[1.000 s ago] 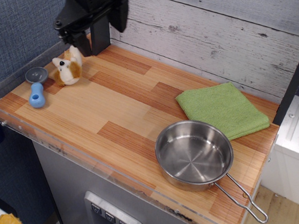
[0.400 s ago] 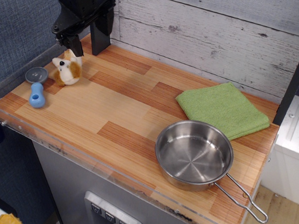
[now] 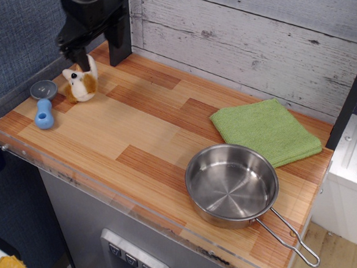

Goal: Place the toy on the green cloth.

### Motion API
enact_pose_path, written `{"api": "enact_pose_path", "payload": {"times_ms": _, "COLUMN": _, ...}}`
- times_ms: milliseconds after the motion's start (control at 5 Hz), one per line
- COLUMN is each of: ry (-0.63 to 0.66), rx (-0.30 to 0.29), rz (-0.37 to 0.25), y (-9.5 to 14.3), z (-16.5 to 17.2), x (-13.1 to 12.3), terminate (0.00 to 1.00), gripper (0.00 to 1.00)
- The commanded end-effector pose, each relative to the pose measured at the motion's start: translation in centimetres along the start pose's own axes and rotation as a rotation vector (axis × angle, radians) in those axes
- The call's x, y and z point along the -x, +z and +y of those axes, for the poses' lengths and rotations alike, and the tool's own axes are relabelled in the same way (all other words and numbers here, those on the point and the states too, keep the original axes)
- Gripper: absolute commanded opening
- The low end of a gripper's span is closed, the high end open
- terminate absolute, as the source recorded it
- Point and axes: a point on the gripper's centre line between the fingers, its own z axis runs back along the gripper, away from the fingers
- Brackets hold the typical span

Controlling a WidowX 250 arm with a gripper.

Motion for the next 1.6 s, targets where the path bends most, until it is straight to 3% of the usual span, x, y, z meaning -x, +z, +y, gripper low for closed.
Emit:
{"api": "enact_pose_path", "payload": {"times_ms": 0, "ry": 0.004, "rx": -0.011, "rz": -0.006, "y": -0.5, "z": 1.1, "x": -1.5, "terminate": 0.00, "gripper": 1.00}}
{"api": "enact_pose_path", "payload": {"times_ms": 400, "ry": 0.003, "rx": -0.039, "rz": 0.032, "y": -2.1, "z": 2.0, "x": -0.9, "terminate": 0.00, "gripper": 1.00}}
{"api": "enact_pose_path", "payload": {"times_ms": 600, "ry": 0.008, "rx": -0.044, "rz": 0.034, "y": -2.7, "z": 2.3, "x": -0.5, "terminate": 0.00, "gripper": 0.00}}
{"api": "enact_pose_path", "payload": {"times_ms": 1000, "ry": 0.001, "rx": -0.037, "rz": 0.006, "y": -2.5, "z": 2.2, "x": -0.4, "terminate": 0.00, "gripper": 0.00}}
{"api": "enact_pose_path", "payload": {"times_ms": 1400, "ry": -0.015, "rx": 0.009, "rz": -0.015, "y": -0.1, "z": 0.5, "x": -0.4, "terminate": 0.00, "gripper": 0.00}}
